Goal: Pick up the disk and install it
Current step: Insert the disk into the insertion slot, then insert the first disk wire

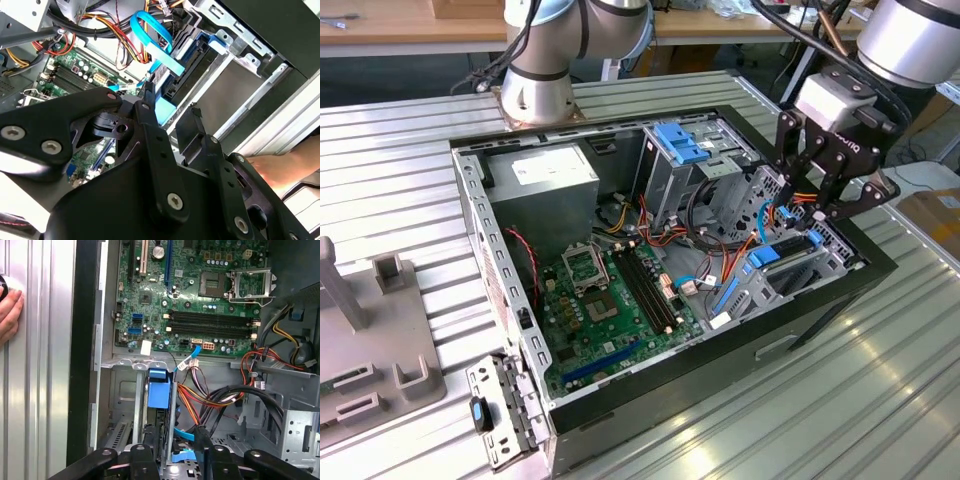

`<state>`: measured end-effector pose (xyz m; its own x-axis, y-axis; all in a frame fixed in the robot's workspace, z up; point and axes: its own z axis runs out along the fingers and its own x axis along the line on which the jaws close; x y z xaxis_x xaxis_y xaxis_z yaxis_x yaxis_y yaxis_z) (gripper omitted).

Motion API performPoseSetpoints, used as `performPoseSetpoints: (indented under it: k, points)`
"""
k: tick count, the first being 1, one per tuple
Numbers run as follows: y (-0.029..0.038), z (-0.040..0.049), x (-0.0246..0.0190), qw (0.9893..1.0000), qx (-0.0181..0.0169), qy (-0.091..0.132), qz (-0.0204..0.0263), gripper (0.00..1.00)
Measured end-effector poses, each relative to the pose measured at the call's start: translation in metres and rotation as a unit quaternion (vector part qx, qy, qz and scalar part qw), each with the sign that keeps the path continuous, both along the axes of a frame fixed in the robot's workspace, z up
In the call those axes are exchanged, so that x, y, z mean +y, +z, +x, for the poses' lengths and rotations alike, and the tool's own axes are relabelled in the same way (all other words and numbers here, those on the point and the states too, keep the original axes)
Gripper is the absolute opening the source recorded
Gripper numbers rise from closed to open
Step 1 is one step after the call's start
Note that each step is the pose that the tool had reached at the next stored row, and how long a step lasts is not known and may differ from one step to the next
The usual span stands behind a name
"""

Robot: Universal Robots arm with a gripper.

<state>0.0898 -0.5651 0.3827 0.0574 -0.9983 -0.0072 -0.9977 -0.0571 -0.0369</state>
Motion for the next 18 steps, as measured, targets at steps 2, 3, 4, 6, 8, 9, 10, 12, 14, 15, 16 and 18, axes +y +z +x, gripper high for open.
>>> performPoseSetpoints:
  k: [2, 3, 4, 6, 8, 9, 10, 12, 14, 15, 16, 18]
  points:
    - [0.0, 0.0, 0.0, 1.0, 0.0001, 0.0, -0.0001, 0.44]
    - [-0.0002, 0.0, 0.0, 1.0, 0.0001, 0.0, 0.0, 0.44]
    - [-0.0003, 0.0, 0.0, 1.0, 0.0001, 0.0, 0.0, 0.44]
    - [-0.0004, 0.0, 0.0, 1.0, 0.0, 0.0, -0.0001, 0.44]
    - [-0.0004, 0.0, 0.0, 1.0, 0.0, 0.0, 0.0, 0.44]
    - [-0.0004, 0.0, 0.0, 1.0, 0.0001, 0.0, -0.0001, 0.44]
    - [-0.0004, 0.0, 0.0, 1.0, 0.0, 0.0, 0.0, 0.44]
    - [-0.0004, 0.0, 0.0, 1.0, 0.0, 0.0, 0.0, 0.44]
    - [-0.0006, 0.0009, 0.0, 1.0, 0.0, 0.001, 0.0001, 0.44]
    - [-0.0006, 0.0012, 0.0, 1.0, 0.0, 0.002, 0.0, 0.44]
    - [-0.0005, 0.0019, 0.0, 1.0, 0.0, 0.004, 0.0, 0.44]
    - [-0.0005, 0.0072, 0.0, 0.9999, 0.0, 0.015, 0.0, 0.44]
